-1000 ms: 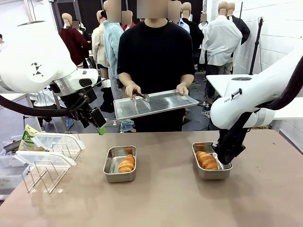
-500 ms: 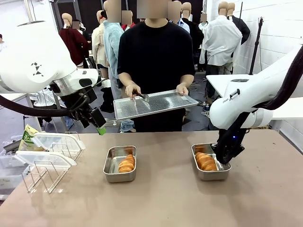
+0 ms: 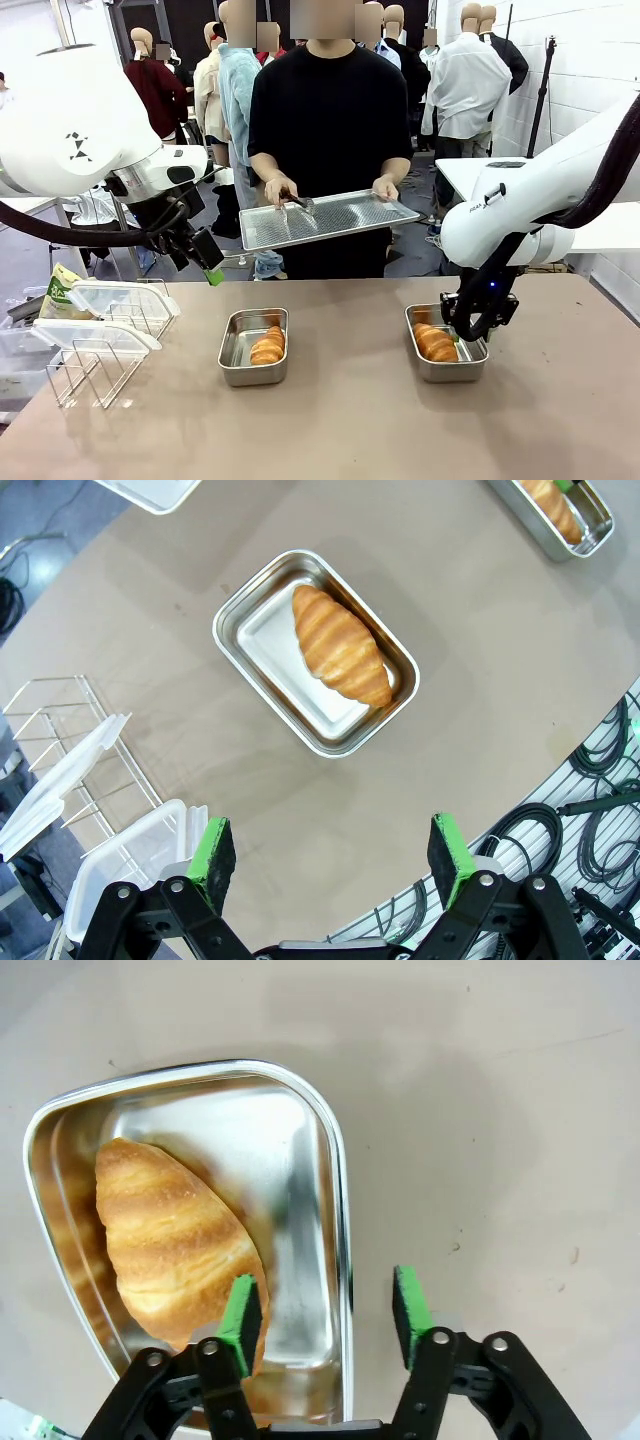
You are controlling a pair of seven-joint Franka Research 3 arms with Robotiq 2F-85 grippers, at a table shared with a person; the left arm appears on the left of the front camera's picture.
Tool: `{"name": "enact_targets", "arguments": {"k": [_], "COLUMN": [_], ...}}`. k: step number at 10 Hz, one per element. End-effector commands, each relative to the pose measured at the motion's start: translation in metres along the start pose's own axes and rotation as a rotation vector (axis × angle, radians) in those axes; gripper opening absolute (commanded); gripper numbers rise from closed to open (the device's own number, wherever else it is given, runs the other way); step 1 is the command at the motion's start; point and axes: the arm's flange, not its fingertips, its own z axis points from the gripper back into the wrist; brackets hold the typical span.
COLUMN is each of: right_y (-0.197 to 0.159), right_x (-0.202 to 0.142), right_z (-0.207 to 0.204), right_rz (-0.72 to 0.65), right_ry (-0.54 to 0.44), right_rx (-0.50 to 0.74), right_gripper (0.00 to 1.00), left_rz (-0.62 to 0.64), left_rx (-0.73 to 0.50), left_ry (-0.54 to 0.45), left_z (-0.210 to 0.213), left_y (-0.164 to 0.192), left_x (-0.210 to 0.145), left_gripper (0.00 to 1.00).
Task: Place the bread in airtight containers.
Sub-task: Once an object is inside an Airtight Container , place the container in the center of the table.
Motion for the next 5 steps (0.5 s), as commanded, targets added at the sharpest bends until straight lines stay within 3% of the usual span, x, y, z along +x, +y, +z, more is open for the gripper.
{"name": "enact_targets", "arguments": {"k": [1, 5], "right_y": [0.0009, 0.0010], "right_x": [-0.0021, 0.0023], "right_z": [0.0067, 0.0042], "right_rz": [0.007, 0.008], "right_ry": [0.003, 0.023], "right_rx": [-0.002, 0.000], "right_gripper": [1.00, 1.00], "left_rz": [0.002, 0.002], "left_rx": [0.008, 0.008], "left_ry": [-0.002, -0.002], "left_z": [0.0014, 0.0014], "left_y": [0.0001, 0.0001], "left_x": [-0.0013, -0.0013], "left_gripper": [1.00, 1.00]}}
